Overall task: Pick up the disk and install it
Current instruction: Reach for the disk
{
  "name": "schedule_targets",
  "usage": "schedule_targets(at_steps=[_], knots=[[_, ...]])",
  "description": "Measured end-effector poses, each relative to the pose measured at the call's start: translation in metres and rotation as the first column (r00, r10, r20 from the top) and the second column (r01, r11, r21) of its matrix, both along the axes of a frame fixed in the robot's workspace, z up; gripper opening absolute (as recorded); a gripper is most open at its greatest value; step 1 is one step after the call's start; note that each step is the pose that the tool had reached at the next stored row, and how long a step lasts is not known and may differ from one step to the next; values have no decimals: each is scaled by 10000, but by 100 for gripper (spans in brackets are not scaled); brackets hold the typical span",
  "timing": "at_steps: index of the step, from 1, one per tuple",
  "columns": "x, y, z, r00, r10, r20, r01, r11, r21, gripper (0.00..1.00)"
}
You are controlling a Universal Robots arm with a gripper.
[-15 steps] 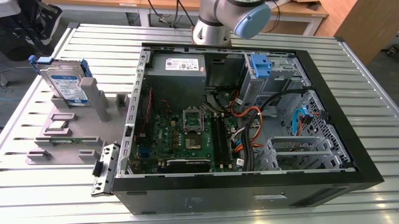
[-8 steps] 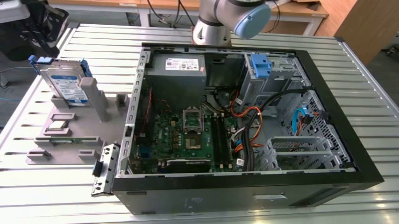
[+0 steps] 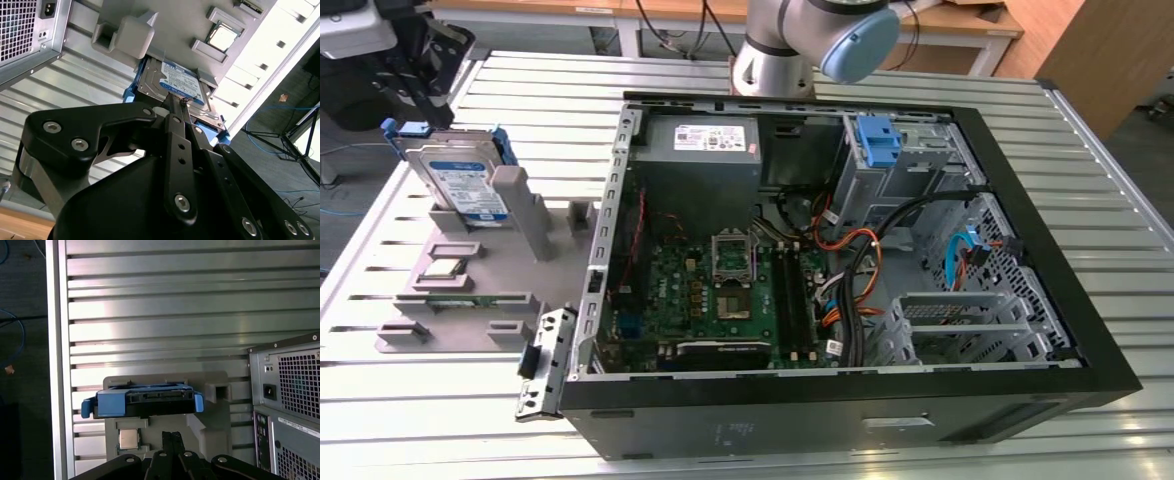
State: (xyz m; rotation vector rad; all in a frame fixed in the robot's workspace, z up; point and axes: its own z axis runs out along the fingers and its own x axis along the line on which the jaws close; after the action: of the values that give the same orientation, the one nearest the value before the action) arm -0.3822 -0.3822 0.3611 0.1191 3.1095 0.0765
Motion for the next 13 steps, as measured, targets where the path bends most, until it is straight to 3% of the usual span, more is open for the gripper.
schedule_targets(at_steps=[13], knots=[[-6, 90, -42, 10000, 0, 4, 0, 10000, 10, 10]])
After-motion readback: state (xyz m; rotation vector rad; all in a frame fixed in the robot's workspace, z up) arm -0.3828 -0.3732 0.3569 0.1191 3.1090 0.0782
